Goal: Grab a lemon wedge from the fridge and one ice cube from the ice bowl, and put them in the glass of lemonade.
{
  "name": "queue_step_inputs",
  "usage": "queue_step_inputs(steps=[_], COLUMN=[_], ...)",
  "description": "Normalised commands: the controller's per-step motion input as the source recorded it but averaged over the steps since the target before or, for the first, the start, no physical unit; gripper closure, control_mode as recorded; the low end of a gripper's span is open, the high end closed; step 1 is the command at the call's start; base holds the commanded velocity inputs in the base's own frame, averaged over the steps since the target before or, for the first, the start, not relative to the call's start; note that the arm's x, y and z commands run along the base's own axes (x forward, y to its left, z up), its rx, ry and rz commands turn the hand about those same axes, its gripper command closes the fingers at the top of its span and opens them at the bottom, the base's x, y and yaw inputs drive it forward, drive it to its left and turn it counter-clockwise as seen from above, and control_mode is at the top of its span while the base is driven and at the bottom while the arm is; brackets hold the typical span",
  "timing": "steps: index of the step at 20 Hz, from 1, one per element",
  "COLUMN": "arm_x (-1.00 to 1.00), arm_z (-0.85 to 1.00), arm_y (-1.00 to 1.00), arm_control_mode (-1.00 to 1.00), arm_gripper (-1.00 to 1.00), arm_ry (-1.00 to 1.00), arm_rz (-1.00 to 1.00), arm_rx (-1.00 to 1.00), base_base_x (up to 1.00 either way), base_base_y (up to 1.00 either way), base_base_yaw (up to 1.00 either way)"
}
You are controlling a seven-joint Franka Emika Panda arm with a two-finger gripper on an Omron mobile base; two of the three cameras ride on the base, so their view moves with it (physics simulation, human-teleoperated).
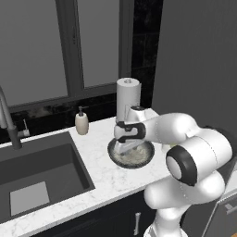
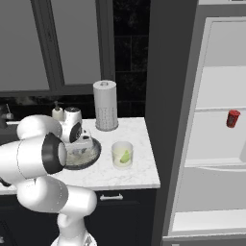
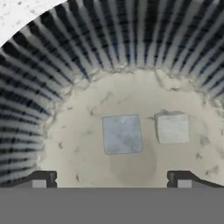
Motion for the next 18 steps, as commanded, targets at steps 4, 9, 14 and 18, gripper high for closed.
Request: queue_step_inputs(steps=[4,9,14,18], arm_x=[0.12,0.15,0.2,0.02], arm_z=[-0.21,-0.18,-0.1,0.07], arm_y=[0.03,0.02,0.0,0.0], arm_control_mode=[-1.0,-1.0,-1.0,-1.0], arm_gripper=[-1.0,-1.0,-1.0,-1.0], arm_ry=[0.0,-0.01,-0.06,-0.05], arm_rz=[0.0,0.0,0.0,-0.01], arm_rx=[0.02,0.03,0.05,0.03], base_base_x=[0.0,0.0,0.0,0.0], base_base_y=[0.0,0.0,0.0,0.0], base_base_yaw=[0.0,0.0,0.0,0.0])
